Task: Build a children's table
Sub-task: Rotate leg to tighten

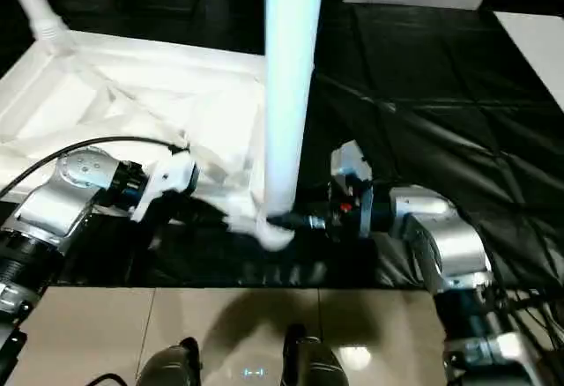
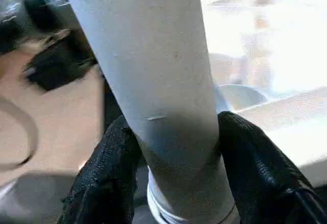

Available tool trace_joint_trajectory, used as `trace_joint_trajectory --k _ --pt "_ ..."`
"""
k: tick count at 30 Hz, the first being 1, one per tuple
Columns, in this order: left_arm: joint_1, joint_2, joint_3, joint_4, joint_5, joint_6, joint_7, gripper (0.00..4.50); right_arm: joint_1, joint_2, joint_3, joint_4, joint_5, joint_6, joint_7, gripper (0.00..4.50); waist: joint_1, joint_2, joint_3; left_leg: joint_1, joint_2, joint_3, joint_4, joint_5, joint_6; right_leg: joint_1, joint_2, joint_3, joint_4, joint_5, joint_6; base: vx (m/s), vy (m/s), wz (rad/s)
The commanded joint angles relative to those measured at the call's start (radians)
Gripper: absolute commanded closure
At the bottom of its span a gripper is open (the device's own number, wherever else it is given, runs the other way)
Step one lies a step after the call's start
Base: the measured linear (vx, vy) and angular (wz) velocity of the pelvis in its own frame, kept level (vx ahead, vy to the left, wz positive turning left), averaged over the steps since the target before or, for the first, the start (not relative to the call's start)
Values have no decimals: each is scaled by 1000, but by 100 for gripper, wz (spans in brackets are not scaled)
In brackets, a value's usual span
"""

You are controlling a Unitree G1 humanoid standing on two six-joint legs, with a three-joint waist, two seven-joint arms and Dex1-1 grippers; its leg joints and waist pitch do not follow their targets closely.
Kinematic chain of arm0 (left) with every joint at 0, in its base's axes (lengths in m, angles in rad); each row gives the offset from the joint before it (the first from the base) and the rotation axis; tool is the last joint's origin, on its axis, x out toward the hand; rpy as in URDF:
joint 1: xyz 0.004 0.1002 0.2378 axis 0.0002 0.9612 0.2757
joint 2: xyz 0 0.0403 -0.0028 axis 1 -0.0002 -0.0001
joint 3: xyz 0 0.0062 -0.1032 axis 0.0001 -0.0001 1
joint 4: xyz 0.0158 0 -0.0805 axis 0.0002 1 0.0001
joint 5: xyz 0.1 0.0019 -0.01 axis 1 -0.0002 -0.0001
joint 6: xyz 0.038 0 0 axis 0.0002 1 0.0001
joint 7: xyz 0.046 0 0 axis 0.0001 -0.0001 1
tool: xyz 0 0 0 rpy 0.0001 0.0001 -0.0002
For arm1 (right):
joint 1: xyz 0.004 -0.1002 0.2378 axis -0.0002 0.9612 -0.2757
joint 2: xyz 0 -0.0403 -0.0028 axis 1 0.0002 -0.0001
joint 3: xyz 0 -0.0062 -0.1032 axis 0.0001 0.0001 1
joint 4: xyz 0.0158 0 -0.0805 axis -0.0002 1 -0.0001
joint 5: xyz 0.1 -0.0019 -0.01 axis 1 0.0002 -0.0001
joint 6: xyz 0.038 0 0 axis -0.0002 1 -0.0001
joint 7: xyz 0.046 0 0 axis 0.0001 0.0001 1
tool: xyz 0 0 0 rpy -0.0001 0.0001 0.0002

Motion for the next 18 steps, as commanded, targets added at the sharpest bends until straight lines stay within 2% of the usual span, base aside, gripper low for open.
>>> trace_joint_trajectory --k 1,2,3,5,6,8,9,11,12,14,15,17,18 --pt "16 -78 -10 -41 -6 79 115 450 14 72 27 -35 -14 26 -111 248 -4 -2 -53 -2 5 -2 -67 -285 52 70 -62 39 -89 -683 -54 0 0 0" --pt "15 -85 -6 -48 -1 95 130 450 18 81 24 -44 -21 31 -135 248 -7 -3 -53 -8 5 -5 -68 -289 46 73 -61 36 -87 -695 -44 0 0 0" --pt "10 -113 8 -63 14 153 199 450 23 120 20 -66 -46 48 -228 248 -14 -2 -53 -6 -1 -8 -67 -294 40 72 -62 32 -96 -720 -22 0 0 0" --pt "-6 -161 33 -66 30 228 305 450 16 194 15 -75 -91 66 -383 248 -27 -1 -54 -6 1 -8 -69 -277 29 71 -60 33 -94 -682 -32 0 0 0" --pt "-20 -191 51 -54 38 261 374 450 5 240 7 -65 -117 75 -477 248 -34 0 -52 -8 -3 -10 -69 -282 27 72 -60 28 -96 -691 -29 0 0 0" --pt "-39 -227 72 -32 52 289 457 450 -16 308 -9 -38 -147 78 -600 250 -39 2 -51 -4 -5 -9 -68 -293 29 67 -59 26 -102 -699 -24 0 0 0" --pt "-48 -242 80 -24 60 302 493 450 -26 340 -17 -26 -157 78 -657 250 -47 2 -50 0 -9 -8 -66 -305 38 62 -58 25 -107 -706 -20 0 0 0" --pt "-65 -271 94 -4 77 312 565 450 -47 399 -34 0 -170 80 -755 250 -50 4 -50 3 -10 -6 -65 -308 48 59 -58 26 -108 -699 -16 0 0 0" --pt "-82 -306 109 4 103 332 654 450 -70 477 -56 33 -204 77 -897 250 -54 6 -50 0 -6 -5 -67 -299 46 58 -58 29 -104 -672 -27 0 0 0" --pt "-97 -339 121 3 125 351 720 450 -92 548 -80 64 -228 65 -1016 250 -53 7 -52 3 -7 -6 -67 -298 43 61 -57 27 -103 -655 -28 0 0 0" --pt "-101 -350 119 1 134 353 734 450 -101 573 -90 76 -235 52 -1056 250 -54 11 -52 4 -3 -3 -69 -283 47 60 -57 33 -95 -591 -41 0 0 0" --pt "-104 -357 106 -7 147 350 742 450 -111 601 -98 87 -250 24 -1099 195 -54 13 -55 6 0 -1 -70 -271 53 60 -54 37 -86 -508 -63 0 0 0" --pt "-99 -353 94 -19 149 352 735 450 -115 614 -106 89 -253 8 -1122 181 -53 13 -56 1 0 1 -71 -258 58 64 -52 40 -77 -452 -79 0 0 0"
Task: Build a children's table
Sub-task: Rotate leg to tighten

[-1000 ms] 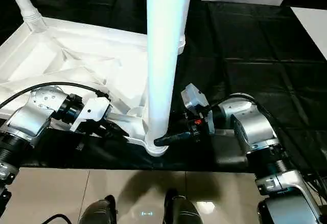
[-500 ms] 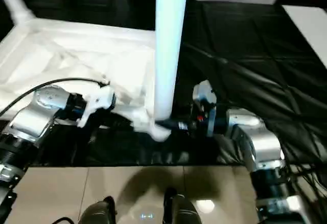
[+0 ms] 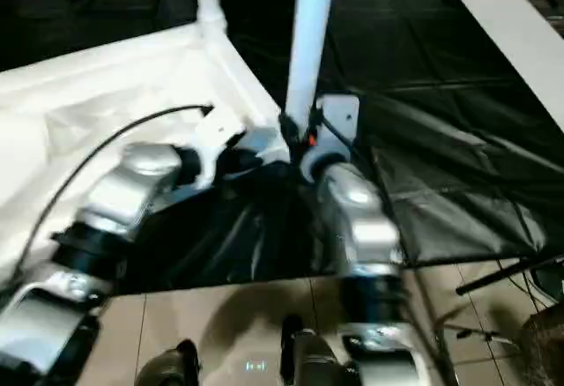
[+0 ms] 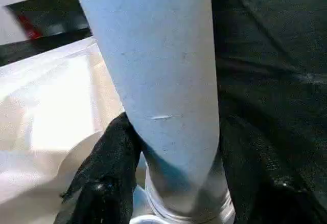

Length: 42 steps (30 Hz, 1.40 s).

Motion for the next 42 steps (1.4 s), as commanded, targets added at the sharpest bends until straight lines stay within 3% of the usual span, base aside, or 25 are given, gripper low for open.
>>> trace_joint_trajectory --k 1,3,10,15,22,23,25,29,31,36,42 --pt "-11 -28 2 0 0 -4 82 450 22 69 72 48 31 27 17 181 3 4 -65 3 4 4 -65 -253 62 65 -52 41 -51 -428 -90 0 0 0" --pt "8 -9 -12 -24 -6 -4 47 450 23 64 65 49 36 16 26 170 3 5 -68 4 5 9 -62 -224 76 68 -49 48 -38 -336 -126 0 0 0" --pt "52 37 -16 -51 -14 -30 -21 450 50 -23 77 14 39 -24 144 115 9 1 -71 -5 -1 14 -57 -176 101 79 -52 51 -35 -348 -137 6 -8 0" --pt "89 119 -19 -36 -49 -100 -144 450 126 -232 74 -79 136 -42 463 68 9 1 -73 -8 1 14 -52 -155 131 87 -49 52 -31 -303 -162 0 0 0" --pt "120 213 -62 -2 -72 -252 -345 450 130 -440 72 -64 184 -57 759 10 15 -1 -68 -2 2 11 -53 -181 136 83 -49 51 -43 -431 -136 0 0 0" --pt "130 254 -94 5 -69 -321 -431 450 113 -490 71 -40 194 -69 831 4 15 -1 -68 -2 3 10 -52 -178 138 83 -51 51 -41 -429 -141 0 0 0" --pt "139 298 -121 14 -76 -384 -527 450 97 -549 87 -25 224 -71 941 4 16 -1 -70 0 3 11 -51 -178 146 82 -49 51 -40 -416 -151 0 0 0" --pt "139 336 -139 13 -100 -411 -634 450 76 -615 128 -4 231 -87 1081 4 24 0 -68 5 11 15 -51 -172 146 78 -51 54 -34 -398 -175 0 0 0" --pt "128 359 -150 20 -115 -435 -717 450 60 -661 178 12 232 -103 1219 4 34 -2 -68 7 13 17 -50 -166 149 77 -48 55 -27 -368 -194 0 0 0" --pt "98 374 -175 41 -125 -481 -809 450 24 -670 250 55 225 -123 1344 4 47 -5 -70 7 17 18 -48 -153 156 77 -52 55 -18 -334 -213 0 0 0" --pt "83 369 -198 31 -138 -503 -885 450 -32 -663 297 130 215 -137 1433 55 57 -12 -69 7 18 19 -48 -137 146 77 -55 57 -16 -344 -213 0 0 0"
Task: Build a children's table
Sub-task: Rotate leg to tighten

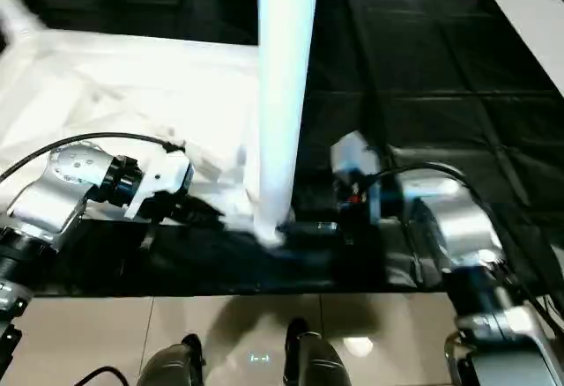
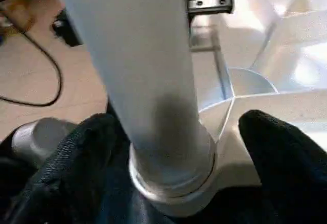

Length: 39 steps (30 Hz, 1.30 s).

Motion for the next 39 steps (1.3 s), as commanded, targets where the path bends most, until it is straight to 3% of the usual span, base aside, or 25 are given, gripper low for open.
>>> trace_joint_trajectory --k 1,9,10,14,15,23,28,29,32,33,35,36,37,38,39 --pt "12 -4 -73 -4 14 -16 -65 450 -14 -4 18 17 -6 -10 36 61 -5 -11 -77 -1 14 14 -41 -136 142 79 -58 54 -40 -348 -209 0 0 0" --pt "-1 -9 -109 3 5 -48 -78 450 -59 16 58 73 -8 -37 109 115 -4 -14 -75 -1 16 14 -40 -119 152 78 -58 54 -34 -319 -217 0 0 0" --pt "-1 -9 -111 3 5 -50 -78 450 -60 18 60 73 -7 -37 113 137 -4 -14 -74 -1 16 14 -40 -121 152 78 -58 54 -35 -322 -217 0 0 0" --pt "-2 -8 -121 6 3 -59 -78 450 -64 28 76 79 -5 -38 137 154 -2 -14 -75 -1 16 13 -40 -128 147 79 -59 53 -37 -344 -210 0 0 0" --pt "-3 -7 -123 7 3 -61 -78 450 -64 27 81 78 -1 -34 142 179 -1 -14 -76 -1 16 14 -40 -125 147 79 -58 54 -36 -340 -211 0 0 0" --pt "-3 -2 -126 14 2 -68 -78 450 -60 8 107 65 26 -9 146 228 4 -13 -75 0 16 13 -41 -132 136 79 -59 54 -37 -350 -207 0 0 0" --pt "7 -10 -105 14 3 -48 -74 450 -32 1 95 19 57 58 146 236 7 -13 -76 0 16 14 -40 -117 142 80 -57 55 -35 -325 -210 0 0 0" --pt "9 -19 -96 16 6 -37 -52 450 -20 8 84 -2 65 93 129 236 8 -12 -82 1 17 14 -39 -111 144 81 -57 55 -33 -317 -214 0 0 0" --pt "8 -40 -77 17 12 4 18 450 12 31 57 -60 91 160 59 237 12 -14 -80 0 17 14 -40 -115 139 82 -57 55 -36 -323 -212 0 0 0" --pt "5 -49 -70 19 17 20 48 450 21 42 50 -74 90 177 21 237 11 -14 -78 -3 16 14 -41 -119 134 81 -57 54 -37 -337 -206 0 0 0" --pt "-2 -73 -50 20 24 74 126 450 38 83 31 -94 70 188 -100 237 11 -14 -75 -3 11 12 -43 -165 100 81 -60 51 -51 -465 -159 0 0 0" --pt "-13 -121 -18 11 28 165 241 450 51 157 8 -102 13 192 -293 237 7 -15 -74 -2 7 13 -43 -172 80 80 -60 52 -59 -517 -133 0 0 0" --pt "-15 -133 -10 7 27 192 269 450 53 179 0 -102 -2 194 -346 237 6 -16 -70 -1 5 13 -44 -178 69 75 -59 52 -67 -553 -116 0 0 0" --pt "-15 -134 -9 7 27 194 272 450 53 182 -1 -102 -3 194 -352 237 2 -15 -70 3 -2 9 -45 -192 47 76 -61 44 -77 -637 -84 -73 -7 -7" --pt "-26 -168 16 6 37 240 353 450 54 242 -31 -109 -23 243 -485 238 -3 -18 -70 -3 -7 6 -47 -188 41 83 -61 40 -80 -664 -65 -52 -3 -6"
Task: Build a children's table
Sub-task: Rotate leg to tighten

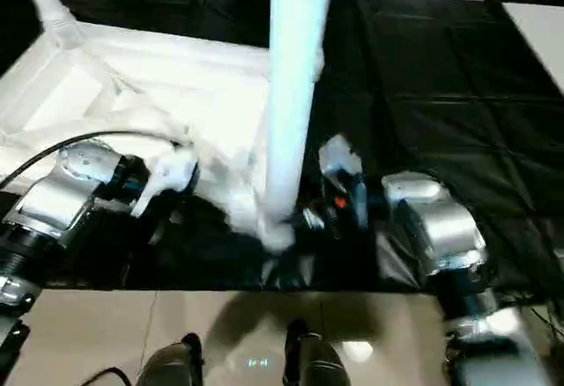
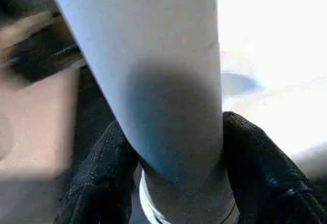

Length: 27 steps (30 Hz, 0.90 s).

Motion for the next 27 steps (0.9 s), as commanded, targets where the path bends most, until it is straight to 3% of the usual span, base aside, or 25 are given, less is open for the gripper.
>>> trace_joint_trajectory --k 1,3,6,7,9,10,12,13,14,17,18,22,24,27 --pt "0 -104 -27 -6 -2 75 142 450 -1 98 51 -27 -9 79 -145 239 -4 -13 -70 -17 -9 -3 -51 -187 33 84 -58 34 -85 -684 -32 0 0 0" --pt "-15 -151 12 -9 1 137 246 450 4 180 28 -42 -40 109 -292 241 -15 -10 -76 -9 -10 1 -47 -190 41 77 -56 36 -88 -660 -33 0 0 0" --pt "-31 -192 44 -12 11 210 348 450 -1 265 1 -38 -75 136 -455 241 -24 -8 -71 -3 -12 2 -47 -216 49 66 -54 33 -96 -677 -37 0 0 0" --pt "-39 -216 61 -15 29 250 416 450 -13 319 -17 -22 -96 139 -556 241 -24 -1 -74 0 -14 1 -47 -230 52 68 -55 30 -99 -692 -29 0 0 0" --pt "-47 -257 87 -29 59 297 522 450 -34 393 -42 5 -136 131 -711 241 -34 -3 -73 0 -13 -1 -47 -240 43 65 -54 26 -102 -692 -25 0 0 0" --pt "-48 -270 92 -36 68 313 549 450 -38 410 -43 8 -152 120 -748 241 -34 1 -77 3 -12 -1 -46 -239 42 66 -55 26 -102 -682 -27 0 0 0" --pt "-47 -285 93 -54 85 338 587 450 -32 430 -41 -4 -167 119 -784 241 -36 0 -80 -2 -4 -2 -51 -233 61 71 -51 30 -88 -570 -52 0 0 0" --pt "-44 -289 90 -65 90 347 597 450 -24 434 -38 -16 -175 120 -792 209 -36 0 -81 -2 -4 0 -51 -233 65 70 -50 31 -86 -551 -58 0 0 0" --pt "-42 -290 88 -71 92 352 601 450 -20 436 -37 -20 -179 118 -795 176 -36 1 -83 -2 -2 1 -51 -229 71 71 -49 35 -81 -506 -73 0 0 0" --pt "-14 -283 66 -123 89 377 573 450 5 426 -53 -34 -177 88 -782 174 -35 -1 -88 -7 1 3 -50 -198 85 77 -51 43 -63 -399 -124 0 0 0" --pt "-4 -273 58 -134 88 371 553 450 12 406 -51 -37 -176 75 -757 142 -34 0 -90 -7 1 6 -47 -185 93 78 -51 45 -59 -366 -138 0 0 0" --pt "29 -238 40 -158 78 351 489 450 30 325 -55 -56 -156 22 -658 113 -32 1 -90 -11 -3 9 -43 -180 111 82 -52 46 -62 -373 -143 0 0 0" --pt "51 -206 35 -164 61 310 431 450 44 254 -72 -80 -117 0 -554 102 -32 -4 -91 -16 -5 10 -39 -156 125 85 -50 49 -55 -339 -153 0 0 0" --pt "63 -184 34 -168 43 266 385 450 53 203 -83 -95 -96 -6 -469 72 -30 -2 -96 -16 -4 10 -36 -121 143 89 -50 51 -45 -286 -176 0 0 0"
